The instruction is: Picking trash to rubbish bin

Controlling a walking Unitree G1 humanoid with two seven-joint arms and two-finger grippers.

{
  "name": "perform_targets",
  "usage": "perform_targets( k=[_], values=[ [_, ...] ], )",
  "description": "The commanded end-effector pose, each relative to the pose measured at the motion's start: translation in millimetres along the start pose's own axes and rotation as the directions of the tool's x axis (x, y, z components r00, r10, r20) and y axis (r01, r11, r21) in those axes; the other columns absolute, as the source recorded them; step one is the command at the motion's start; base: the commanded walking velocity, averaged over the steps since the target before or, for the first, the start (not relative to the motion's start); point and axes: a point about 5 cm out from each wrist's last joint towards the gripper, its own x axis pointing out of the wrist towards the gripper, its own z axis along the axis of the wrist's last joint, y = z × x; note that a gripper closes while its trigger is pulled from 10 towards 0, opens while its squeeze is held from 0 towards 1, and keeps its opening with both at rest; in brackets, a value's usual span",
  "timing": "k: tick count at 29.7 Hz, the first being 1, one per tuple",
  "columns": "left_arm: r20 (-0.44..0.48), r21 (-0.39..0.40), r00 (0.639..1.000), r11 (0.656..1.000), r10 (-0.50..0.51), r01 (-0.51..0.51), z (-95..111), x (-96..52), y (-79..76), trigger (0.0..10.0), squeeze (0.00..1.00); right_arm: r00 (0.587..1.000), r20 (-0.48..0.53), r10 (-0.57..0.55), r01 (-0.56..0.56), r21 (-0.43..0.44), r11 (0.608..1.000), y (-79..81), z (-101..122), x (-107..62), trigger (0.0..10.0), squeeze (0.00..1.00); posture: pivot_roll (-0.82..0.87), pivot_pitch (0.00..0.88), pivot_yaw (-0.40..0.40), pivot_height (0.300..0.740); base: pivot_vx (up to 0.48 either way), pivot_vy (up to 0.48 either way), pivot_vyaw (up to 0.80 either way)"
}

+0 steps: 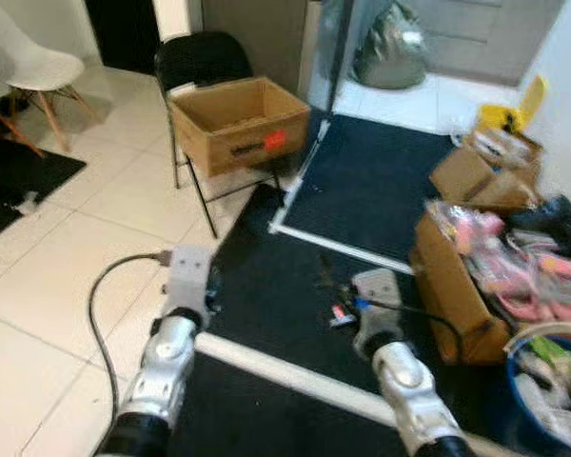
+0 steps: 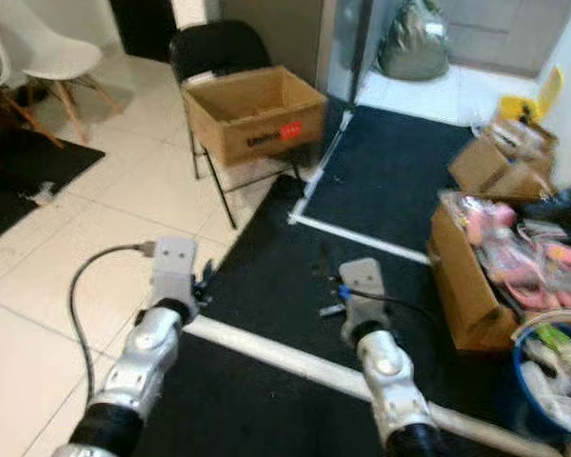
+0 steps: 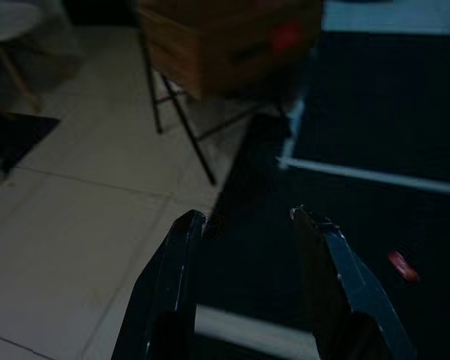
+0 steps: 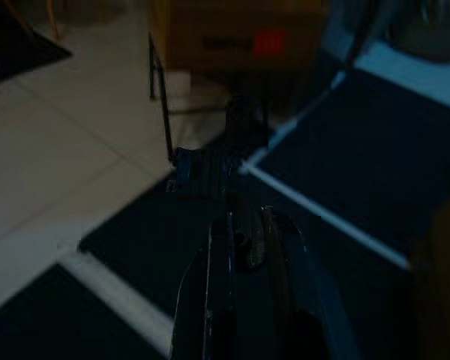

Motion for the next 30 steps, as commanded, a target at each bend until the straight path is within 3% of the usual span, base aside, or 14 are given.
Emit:
perform_targets(
  k=[1, 6, 17, 30],
  values=[
    [-0.028, 0.012, 1.000, 1.000, 0.007, -0.006, -7.0, -2.8, 1.6, 10.0, 0.00, 0.999, -0.039, 0.003, -0.002, 0.021, 1.000, 4.4, -8.0, -3.0, 10.0, 0.00, -0.03, 0.065, -0.015, 0.740, 0.368, 0.000, 0.00],
    [-0.023, 0.019, 1.000, 1.000, 0.001, 0.000, -6.1, -1.8, -0.5, 10.0, 0.00, 0.999, -0.038, 0.011, -0.011, 0.022, 1.000, 2.8, -7.7, -2.2, 10.0, 0.00, -0.03, 0.062, -0.018, 0.740, 0.365, 0.000, -0.33],
    [-0.020, 0.024, 1.000, 1.000, 0.007, -0.006, -3.4, 0.4, 2.0, 10.0, 0.00, 0.999, -0.052, 0.002, -0.001, 0.018, 1.000, 2.5, -7.5, 0.8, 10.0, 0.00, -0.02, 0.062, -0.016, 0.740, 0.363, 0.000, -0.77],
    [-0.017, 0.029, 1.000, 1.000, 0.004, -0.004, 0.4, 3.7, 2.8, 10.0, 0.00, 0.998, -0.061, -0.005, 0.005, 0.003, 1.000, 1.7, -8.8, 2.5, 10.0, 0.00, -0.01, 0.078, -0.003, 0.740, 0.357, 0.000, 0.00]
  ],
)
